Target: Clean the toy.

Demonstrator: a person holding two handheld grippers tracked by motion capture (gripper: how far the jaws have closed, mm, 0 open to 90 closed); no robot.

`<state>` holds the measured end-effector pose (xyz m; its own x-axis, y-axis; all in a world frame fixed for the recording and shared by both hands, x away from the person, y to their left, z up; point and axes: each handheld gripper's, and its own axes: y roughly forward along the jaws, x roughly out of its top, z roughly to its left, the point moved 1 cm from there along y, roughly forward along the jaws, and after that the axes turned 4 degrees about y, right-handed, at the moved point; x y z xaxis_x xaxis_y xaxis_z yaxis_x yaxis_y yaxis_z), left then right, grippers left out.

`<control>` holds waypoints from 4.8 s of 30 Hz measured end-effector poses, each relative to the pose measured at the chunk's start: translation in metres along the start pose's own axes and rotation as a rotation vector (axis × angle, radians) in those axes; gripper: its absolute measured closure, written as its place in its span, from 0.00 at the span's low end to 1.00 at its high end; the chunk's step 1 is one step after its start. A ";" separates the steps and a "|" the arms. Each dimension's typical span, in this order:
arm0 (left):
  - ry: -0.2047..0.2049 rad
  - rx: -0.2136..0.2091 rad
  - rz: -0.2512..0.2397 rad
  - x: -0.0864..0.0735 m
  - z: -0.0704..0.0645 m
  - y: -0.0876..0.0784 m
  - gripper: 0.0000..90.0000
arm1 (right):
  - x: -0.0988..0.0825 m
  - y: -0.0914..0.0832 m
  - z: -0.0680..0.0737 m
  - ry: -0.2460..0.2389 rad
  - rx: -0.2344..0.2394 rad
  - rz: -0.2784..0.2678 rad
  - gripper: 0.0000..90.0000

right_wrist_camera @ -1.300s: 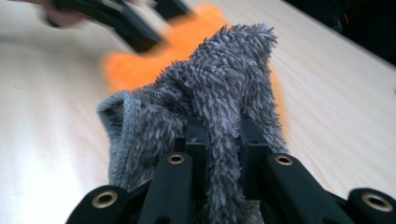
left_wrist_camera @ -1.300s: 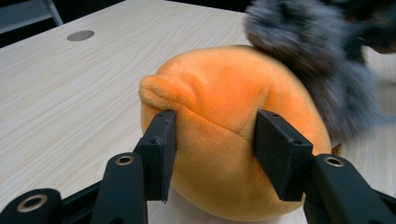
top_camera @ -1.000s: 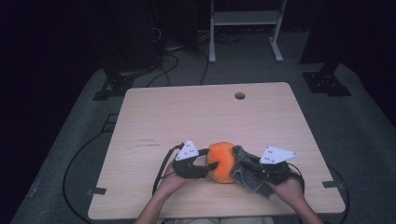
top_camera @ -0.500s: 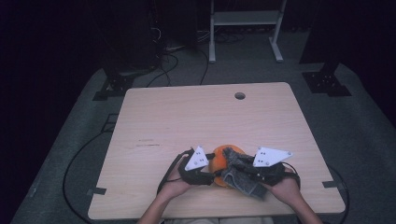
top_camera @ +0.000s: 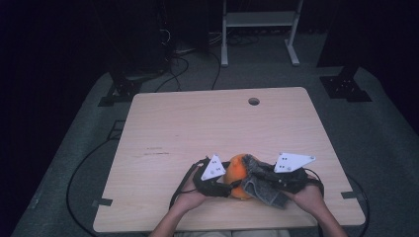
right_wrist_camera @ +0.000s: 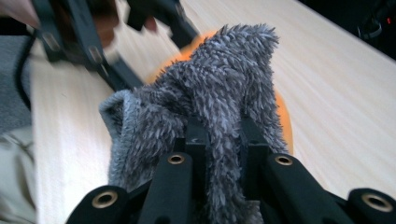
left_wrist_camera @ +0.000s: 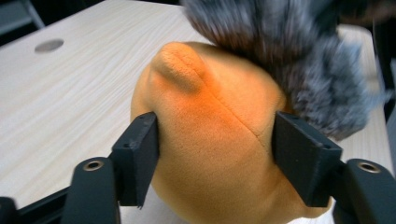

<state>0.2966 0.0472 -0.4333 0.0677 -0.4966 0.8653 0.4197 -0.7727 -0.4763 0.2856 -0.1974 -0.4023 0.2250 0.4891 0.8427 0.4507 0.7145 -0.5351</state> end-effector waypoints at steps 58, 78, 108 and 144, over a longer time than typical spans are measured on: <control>0.056 -0.115 0.076 -0.023 0.022 -0.022 0.42 | -0.020 -0.001 -0.019 0.152 0.051 -0.034 0.86; 0.071 -0.147 0.104 -0.030 0.025 -0.027 0.39 | -0.026 0.010 -0.022 0.158 0.064 0.006 0.86; 0.010 -0.136 0.050 0.002 0.010 -0.011 0.46 | -0.028 -0.002 -0.011 0.180 0.048 -0.043 0.86; 0.135 -0.119 0.004 -0.017 0.014 -0.015 0.40 | -0.028 0.004 -0.019 0.162 0.037 -0.021 0.86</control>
<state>0.3018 0.0725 -0.4388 -0.0559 -0.5422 0.8384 0.3089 -0.8079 -0.5019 0.2979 -0.2175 -0.4271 0.3534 0.3886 0.8510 0.4255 0.7433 -0.5161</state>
